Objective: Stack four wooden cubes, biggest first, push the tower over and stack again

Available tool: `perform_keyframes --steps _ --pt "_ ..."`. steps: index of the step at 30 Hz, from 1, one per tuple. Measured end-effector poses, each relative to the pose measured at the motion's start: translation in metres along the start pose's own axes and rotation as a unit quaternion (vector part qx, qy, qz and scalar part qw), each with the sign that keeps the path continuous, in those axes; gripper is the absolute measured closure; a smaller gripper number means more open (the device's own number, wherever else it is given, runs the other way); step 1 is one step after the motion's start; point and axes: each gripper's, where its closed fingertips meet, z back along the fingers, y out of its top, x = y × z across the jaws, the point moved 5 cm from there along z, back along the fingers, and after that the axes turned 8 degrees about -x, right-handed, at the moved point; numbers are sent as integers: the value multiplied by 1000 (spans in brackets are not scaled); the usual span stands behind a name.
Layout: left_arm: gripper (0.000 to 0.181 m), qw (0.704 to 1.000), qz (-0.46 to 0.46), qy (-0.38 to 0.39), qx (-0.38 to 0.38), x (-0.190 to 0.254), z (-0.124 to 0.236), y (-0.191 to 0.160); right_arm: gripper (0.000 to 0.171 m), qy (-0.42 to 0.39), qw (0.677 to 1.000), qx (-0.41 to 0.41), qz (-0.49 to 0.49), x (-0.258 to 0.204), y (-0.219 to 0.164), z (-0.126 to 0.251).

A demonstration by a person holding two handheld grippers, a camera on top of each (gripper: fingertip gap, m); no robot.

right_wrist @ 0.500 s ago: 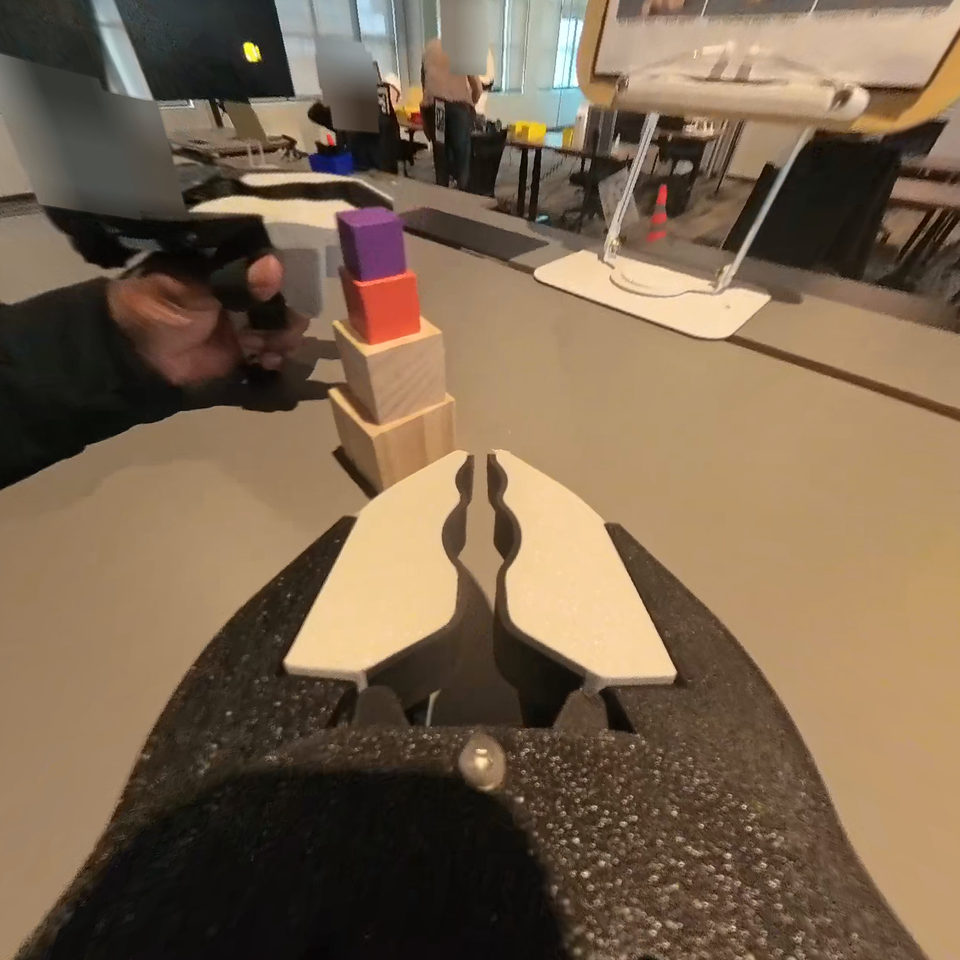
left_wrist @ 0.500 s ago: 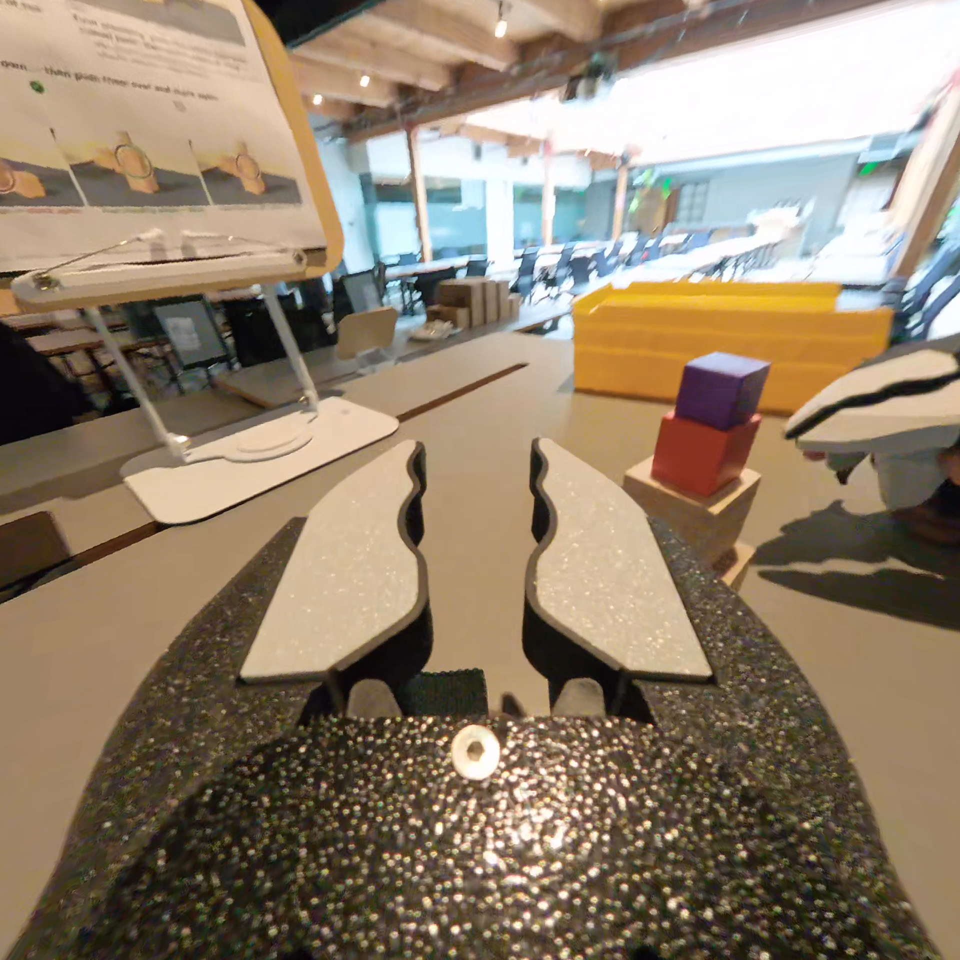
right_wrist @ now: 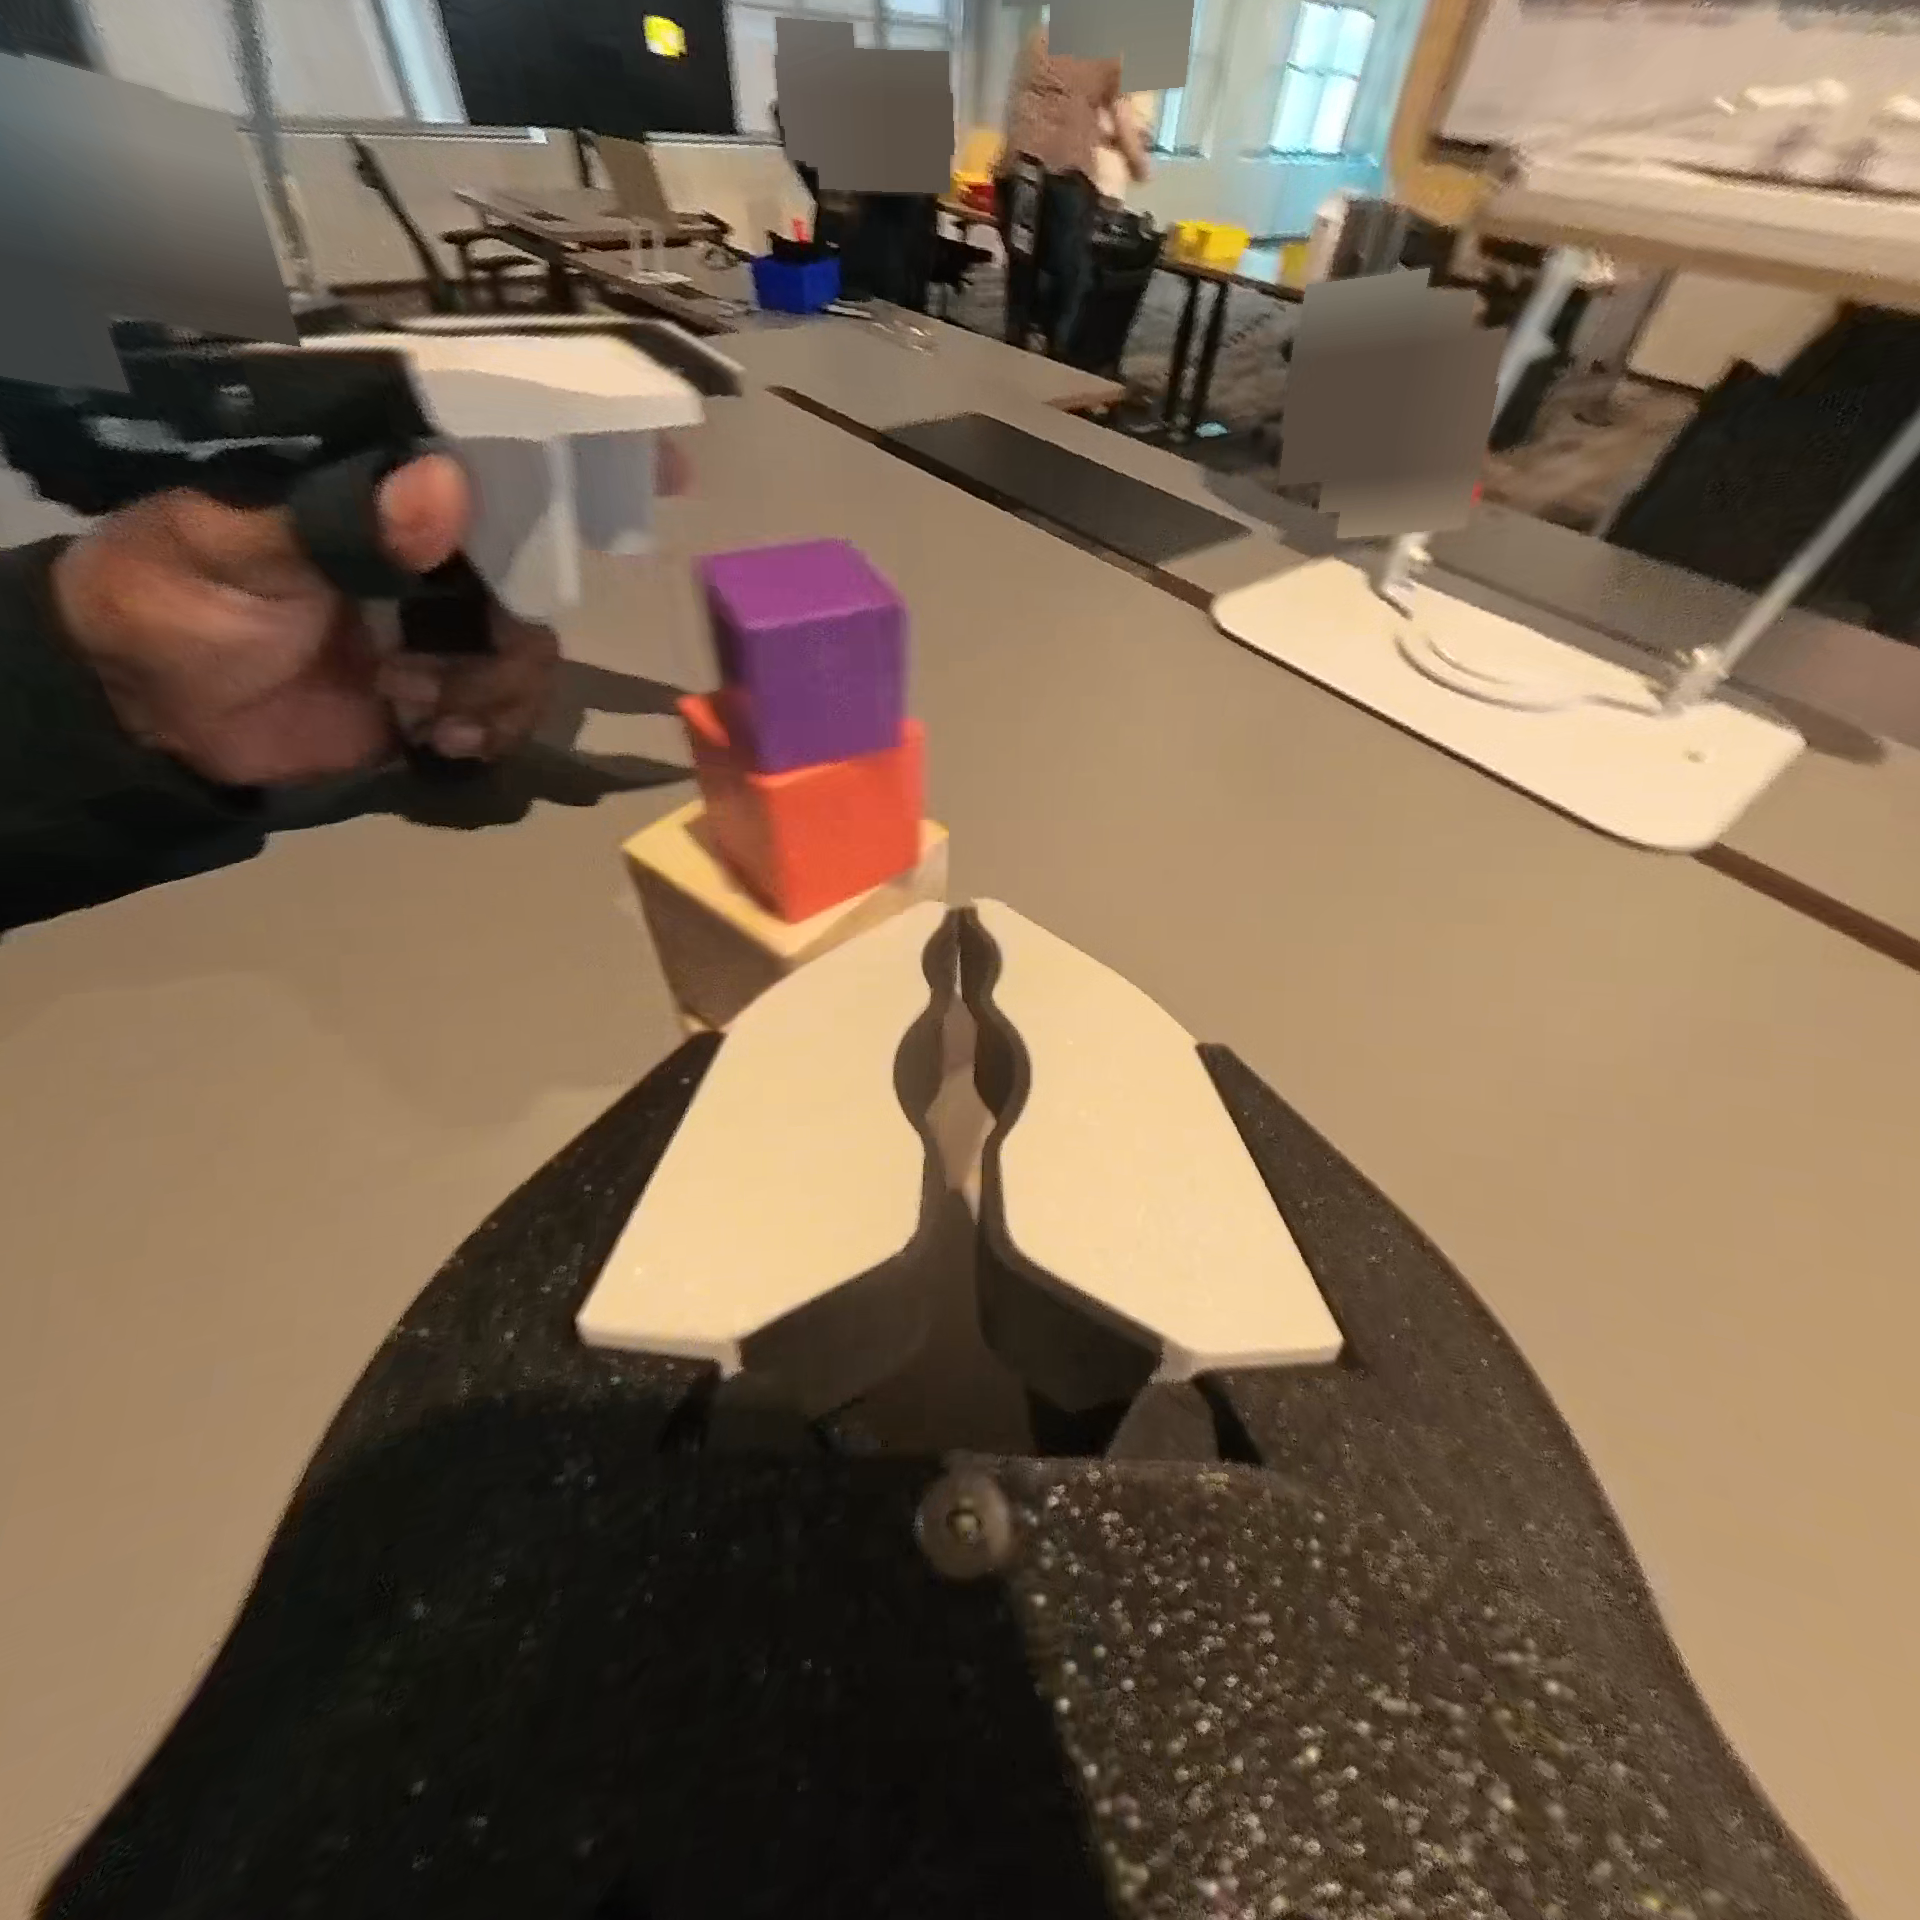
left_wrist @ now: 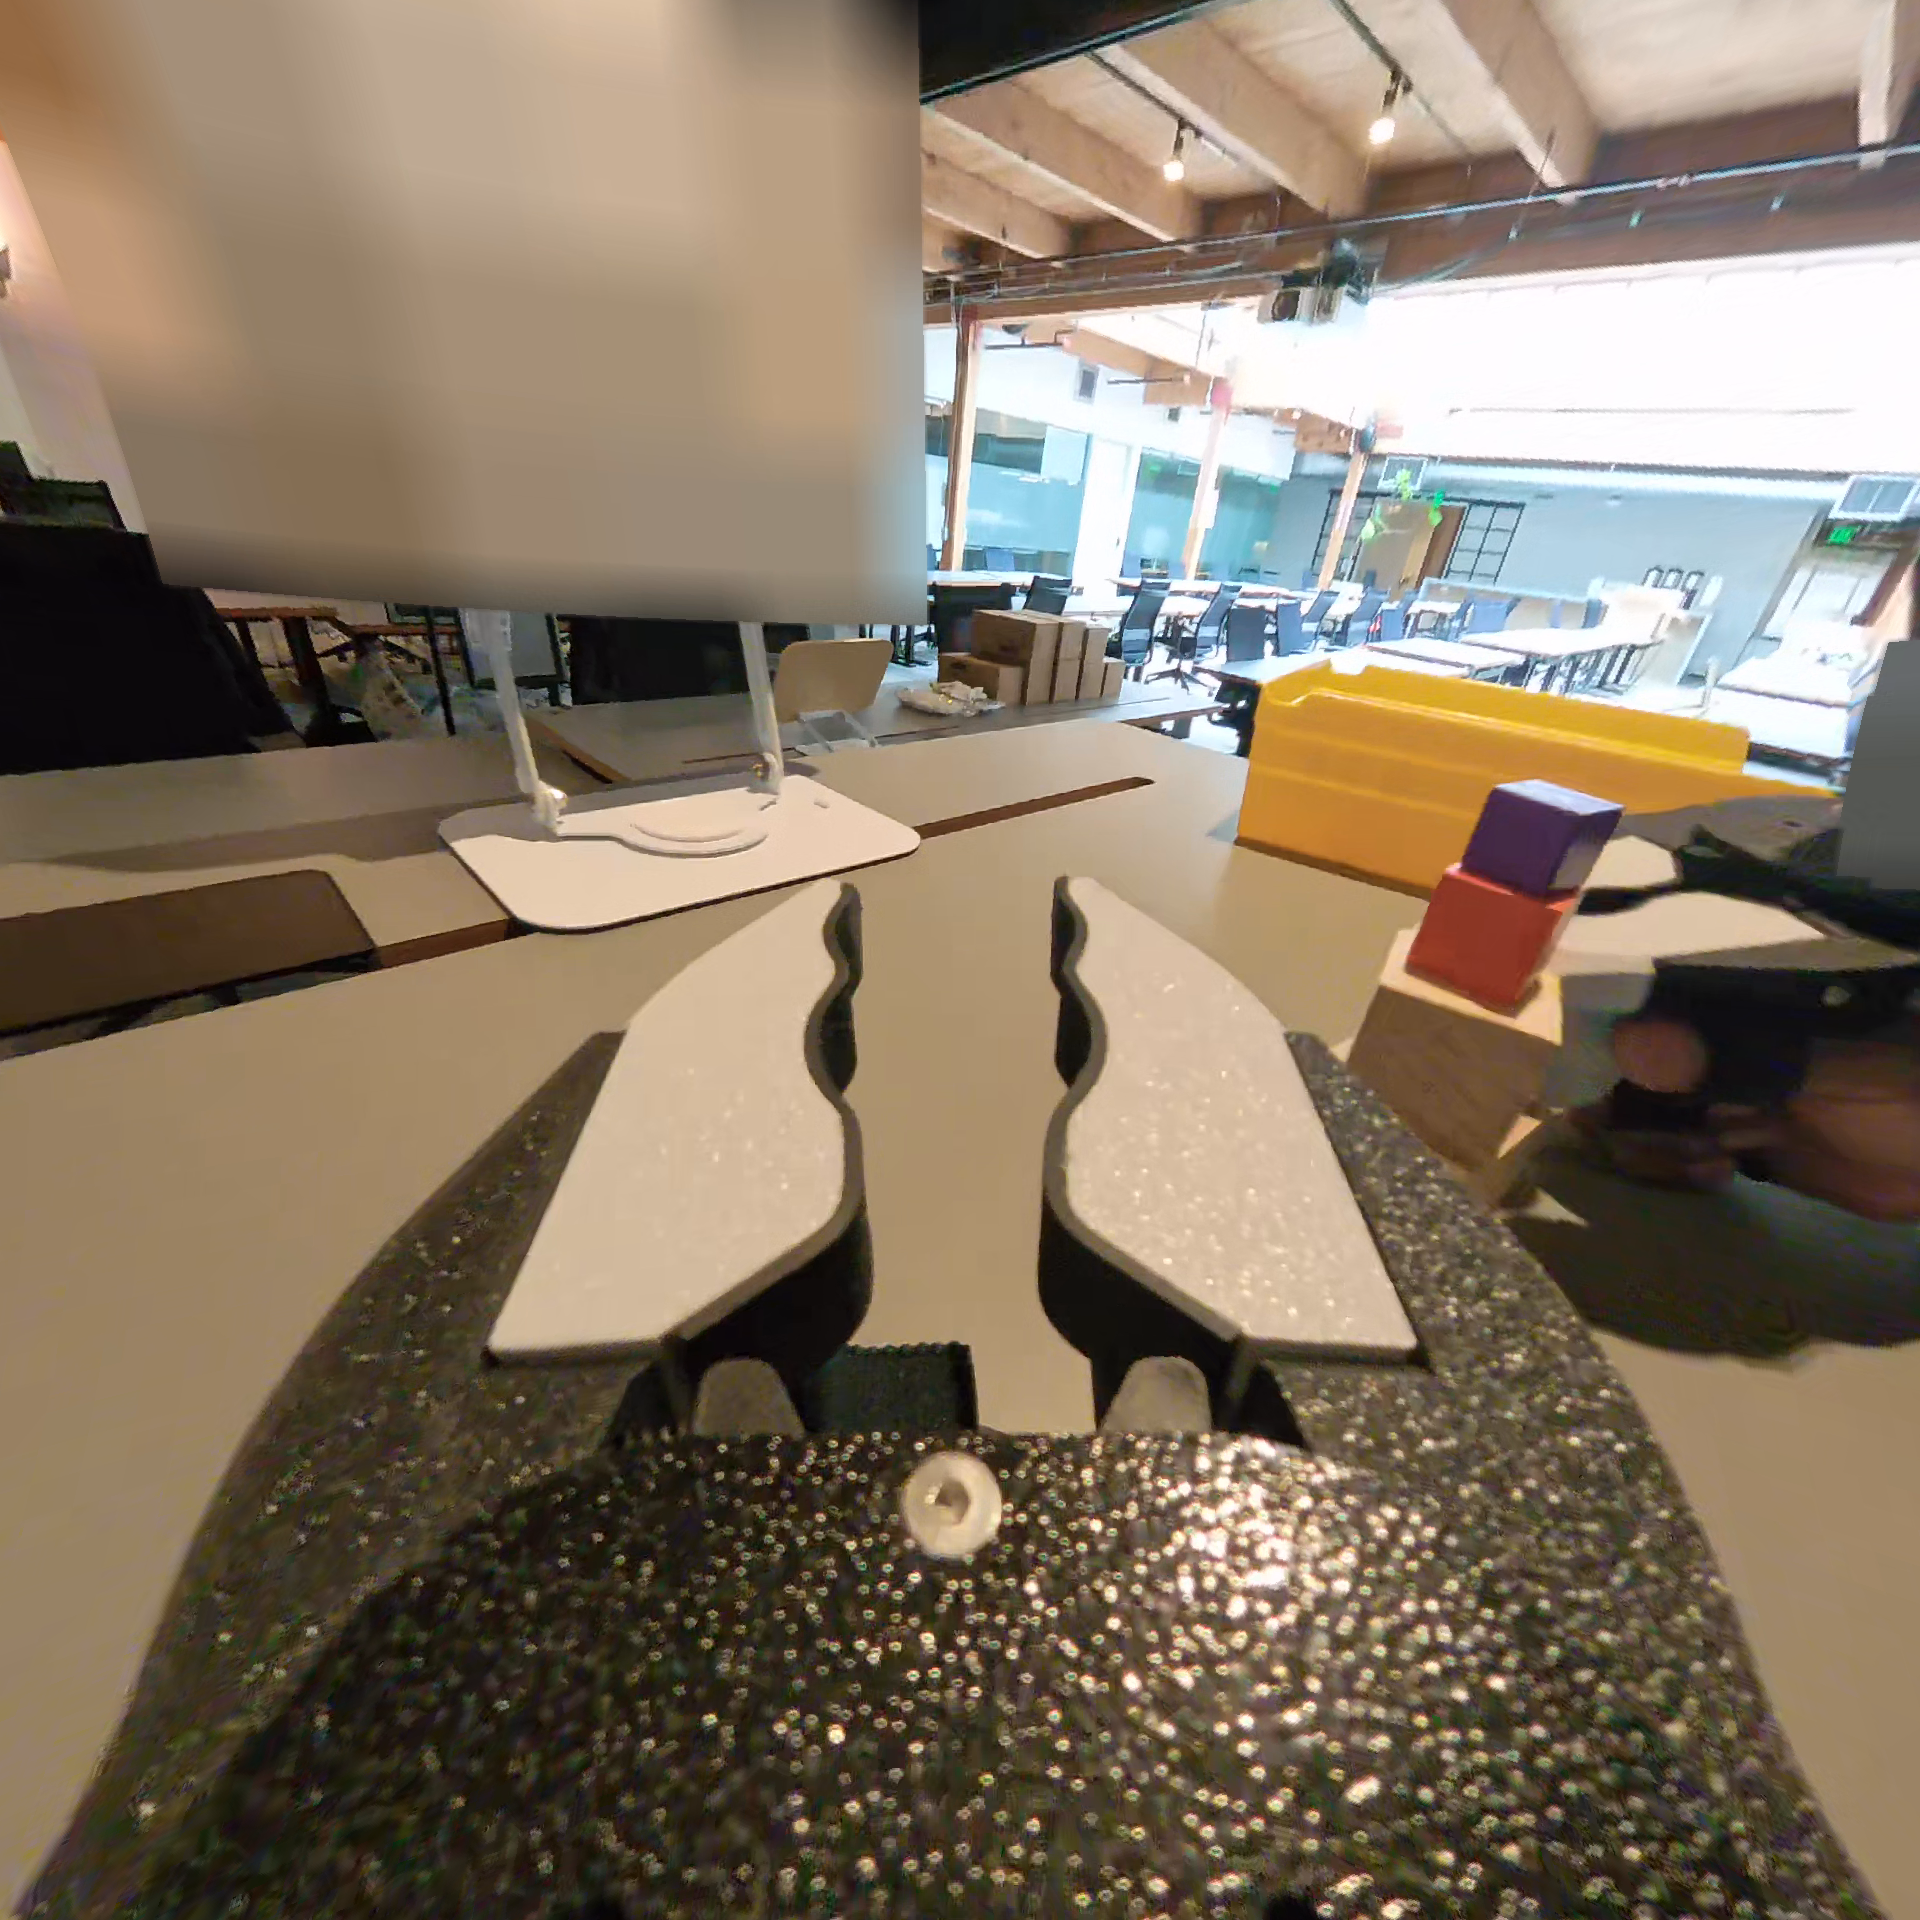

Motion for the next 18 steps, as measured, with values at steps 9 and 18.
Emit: perform_keyframes --steps 9,18 --pt "148 997 -50 29 -46 -20 11 -5 171 -23 993 -15 111 -31 1 7" --pt "150 993 -82 80 -26 -53 31 0 171 -84 995 32 52 -19 -10 41"
